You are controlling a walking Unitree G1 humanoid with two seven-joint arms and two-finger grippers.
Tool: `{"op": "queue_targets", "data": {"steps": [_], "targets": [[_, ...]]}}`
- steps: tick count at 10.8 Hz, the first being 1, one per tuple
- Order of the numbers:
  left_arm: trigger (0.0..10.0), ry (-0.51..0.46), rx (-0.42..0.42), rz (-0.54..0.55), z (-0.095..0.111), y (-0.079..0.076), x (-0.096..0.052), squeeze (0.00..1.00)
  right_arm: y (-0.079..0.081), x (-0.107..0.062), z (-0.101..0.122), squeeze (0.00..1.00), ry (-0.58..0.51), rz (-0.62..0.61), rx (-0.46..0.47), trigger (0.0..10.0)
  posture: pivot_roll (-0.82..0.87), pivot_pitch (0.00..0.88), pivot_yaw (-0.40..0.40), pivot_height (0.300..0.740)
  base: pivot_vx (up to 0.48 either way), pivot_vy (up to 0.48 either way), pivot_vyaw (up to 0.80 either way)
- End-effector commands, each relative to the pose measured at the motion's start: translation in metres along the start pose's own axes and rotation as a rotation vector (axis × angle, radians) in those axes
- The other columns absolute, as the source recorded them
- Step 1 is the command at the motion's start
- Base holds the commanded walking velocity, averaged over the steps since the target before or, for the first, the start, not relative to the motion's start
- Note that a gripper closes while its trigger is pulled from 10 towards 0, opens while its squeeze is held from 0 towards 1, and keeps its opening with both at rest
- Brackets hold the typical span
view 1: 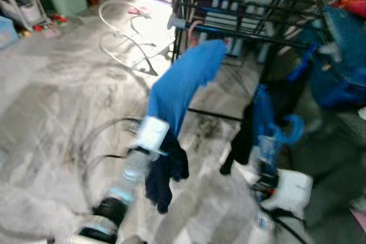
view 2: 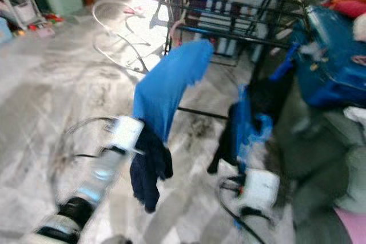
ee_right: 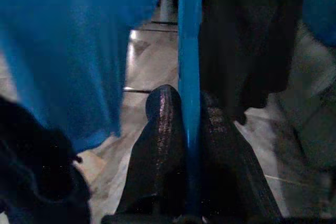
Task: Hang hanger
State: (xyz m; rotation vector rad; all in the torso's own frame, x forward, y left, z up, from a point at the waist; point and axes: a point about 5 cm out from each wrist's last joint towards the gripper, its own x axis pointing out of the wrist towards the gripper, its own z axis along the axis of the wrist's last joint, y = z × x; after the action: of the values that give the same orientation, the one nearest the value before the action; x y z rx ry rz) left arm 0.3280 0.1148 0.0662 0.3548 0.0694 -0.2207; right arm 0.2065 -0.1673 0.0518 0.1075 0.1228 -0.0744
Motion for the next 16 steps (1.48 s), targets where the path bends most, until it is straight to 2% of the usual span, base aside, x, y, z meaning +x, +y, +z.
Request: {"op": "queue_targets", "data": {"steps": [1, 12, 13, 14, 16], "targets": [[10.0, -0.034, -0.006, -0.018, 0.0093, -0.0073, 0.0033, 0.0, -0.0092, 0.0, 0.0006, 0.0, 0.002, -0.028, -0.019, 10.0, 0.09, 0.08, -0.082, 0.74, -0.259, 0.0, 0.0], [10.0, 0.0, -0.003, -0.021, 0.0051, -0.0072, 0.0042, 0.0, -0.0094, 0.0007, -0.002, 0.0, 0.014, -0.03, -0.014, 10.0, 0.09, 0.088, -0.082, 0.74, -0.305, 0.0, 0.0], [10.0, -0.008, 0.011, -0.011, 0.0054, -0.0055, 0.0043, 0.0, -0.0098, 0.0005, -0.0021, 0.0, 0.014, -0.033, -0.014, 10.0, 0.09, 0.089, -0.08, 0.74, 0.0, 0.0, 0.0], [10.0, 0.007, -0.04, -0.007, 0.0057, -0.0034, 0.006, 0.0, -0.0095, 0.0008, -0.0021, 0.0, 0.016, -0.034, -0.011, 10.0, 0.09, 0.089, -0.08, 0.74, 0.0, 0.0, 0.0], [10.0, -0.006, -0.034, -0.008, 0.008, -0.0022, 0.007, 0.0, -0.0058, 0.0013, -0.0031, 0.0, 0.017, -0.028, -0.003, 10.0, 0.09, 0.089, -0.08, 0.74, 0.0, 0.296, 0.0]]}}
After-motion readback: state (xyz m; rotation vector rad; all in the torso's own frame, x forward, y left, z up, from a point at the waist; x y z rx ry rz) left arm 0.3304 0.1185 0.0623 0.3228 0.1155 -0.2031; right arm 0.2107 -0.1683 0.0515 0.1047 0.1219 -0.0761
